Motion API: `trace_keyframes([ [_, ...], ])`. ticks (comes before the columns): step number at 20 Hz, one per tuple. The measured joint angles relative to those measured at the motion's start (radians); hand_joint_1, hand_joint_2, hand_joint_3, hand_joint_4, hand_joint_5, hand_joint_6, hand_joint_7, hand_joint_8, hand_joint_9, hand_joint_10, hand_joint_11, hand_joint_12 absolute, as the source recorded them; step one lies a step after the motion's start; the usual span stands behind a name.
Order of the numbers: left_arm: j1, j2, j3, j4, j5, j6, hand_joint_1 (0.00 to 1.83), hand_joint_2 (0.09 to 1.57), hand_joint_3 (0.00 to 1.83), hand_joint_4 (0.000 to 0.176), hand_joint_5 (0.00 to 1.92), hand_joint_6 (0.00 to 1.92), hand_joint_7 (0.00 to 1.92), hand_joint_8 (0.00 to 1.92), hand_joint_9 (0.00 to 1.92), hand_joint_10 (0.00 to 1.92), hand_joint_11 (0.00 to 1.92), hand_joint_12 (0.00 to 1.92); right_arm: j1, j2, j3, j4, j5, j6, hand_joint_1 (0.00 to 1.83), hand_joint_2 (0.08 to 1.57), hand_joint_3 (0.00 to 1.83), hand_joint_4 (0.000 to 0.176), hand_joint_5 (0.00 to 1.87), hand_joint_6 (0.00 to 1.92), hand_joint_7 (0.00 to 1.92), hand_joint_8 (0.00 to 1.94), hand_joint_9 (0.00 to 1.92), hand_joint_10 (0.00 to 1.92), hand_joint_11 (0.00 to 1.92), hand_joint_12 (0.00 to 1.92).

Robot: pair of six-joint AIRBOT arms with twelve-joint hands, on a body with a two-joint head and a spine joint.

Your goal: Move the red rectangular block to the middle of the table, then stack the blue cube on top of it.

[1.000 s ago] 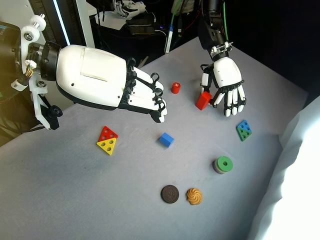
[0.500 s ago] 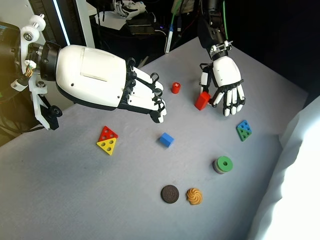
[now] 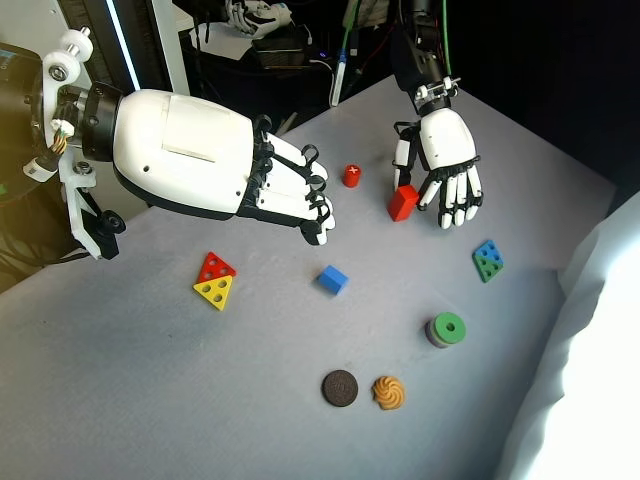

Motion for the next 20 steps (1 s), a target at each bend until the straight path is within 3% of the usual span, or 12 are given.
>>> trace_keyframes([
  [1,0.0,0.0,0.0,0.0,0.0,0.0,1.01,1.11,0.01,0.176,0.98,0.97,0.47,0.01,0.35,0.0,0.0,0.7,0.0,0.0,0.0,0.0,0.0,0.0,0.58,1.15,0.0,0.0,0.34,0.01,0.34,0.01,0.32,0.01,0.0,0.9],
  [4,0.006,0.0,0.006,0.0,-0.001,0.001,0.89,1.23,0.0,0.176,0.75,1.32,0.34,0.0,0.24,0.0,0.0,0.55,0.0,0.0,0.0,0.0,0.0,0.0,0.59,1.14,0.0,0.0,0.34,0.01,0.35,0.0,0.32,0.01,0.0,0.89],
  [5,0.006,0.0,0.006,-0.001,-0.001,0.001,0.66,1.19,0.0,0.138,0.75,0.68,0.34,0.0,0.24,0.0,0.0,0.47,0.0,0.0,0.0,0.0,0.0,0.0,0.59,1.14,0.0,0.0,0.33,0.0,0.35,0.0,0.32,0.01,0.0,0.9],
  [6,0.006,0.0,0.006,0.0,-0.002,0.001,0.59,1.18,0.0,0.128,0.84,0.33,0.34,0.0,0.24,0.0,0.0,0.44,0.0,0.0,0.0,0.0,0.0,0.0,0.59,1.14,0.0,0.0,0.33,0.0,0.35,0.0,0.32,0.01,0.0,0.9],
  [7,0.006,0.0,0.006,0.0,-0.003,0.002,0.59,1.18,0.0,0.128,0.84,0.33,0.34,0.0,0.24,0.0,0.0,0.44,0.0,0.0,0.0,0.0,0.0,0.0,0.59,1.14,0.0,0.0,0.33,0.0,0.35,0.0,0.32,0.01,0.0,0.9],
  [8,0.006,0.0,0.006,0.0,-0.004,0.003,0.47,1.18,0.0,0.134,0.92,0.07,0.36,0.0,0.25,0.0,0.0,0.43,0.0,0.0,0.0,0.0,0.0,0.0,0.59,1.15,0.0,0.0,0.33,0.0,0.34,0.0,0.31,0.01,0.0,0.87],
  [9,0.006,0.0,0.006,0.0,-0.003,0.003,0.44,1.16,0.0,0.128,0.92,0.04,0.41,0.01,0.27,0.01,0.0,0.47,0.0,0.0,0.0,0.0,0.0,0.0,0.59,1.14,0.0,0.0,0.34,0.0,0.35,0.0,0.32,0.01,0.0,0.87],
  [12,0.006,0.0,0.01,0.0,-0.004,0.004,0.38,1.14,0.0,0.083,0.9,0.0,0.44,0.0,0.29,0.0,0.0,0.55,0.0,0.0,0.0,0.0,0.0,0.0,0.59,1.15,0.0,0.0,0.34,0.0,0.35,0.0,0.32,0.01,0.0,0.9],
  [13,0.006,0.0,0.01,0.0,-0.004,0.005,0.24,1.15,0.0,0.099,0.87,0.0,0.45,0.0,0.29,0.0,0.0,0.5,0.0,0.0,0.0,0.0,0.0,0.0,0.59,1.15,0.0,0.0,0.33,0.0,0.35,0.0,0.32,0.01,0.0,0.9],
  [16,0.006,-0.001,0.01,0.0,-0.004,0.005,0.1,1.14,0.0,0.09,0.76,0.0,0.43,0.0,0.26,0.0,0.0,0.43,0.0,0.0,0.0,0.0,0.0,0.0,0.59,1.15,0.0,0.0,0.32,0.0,0.34,0.0,0.31,0.0,0.0,0.86],
  [20,0.006,-0.002,0.01,0.0,-0.005,0.008,0.05,1.14,0.0,0.095,0.72,0.0,0.41,0.01,0.25,0.0,0.0,0.38,0.0,0.0,0.0,0.0,0.0,0.0,0.6,1.14,0.0,0.0,0.34,0.01,0.36,0.01,0.32,0.01,0.0,0.9],
])
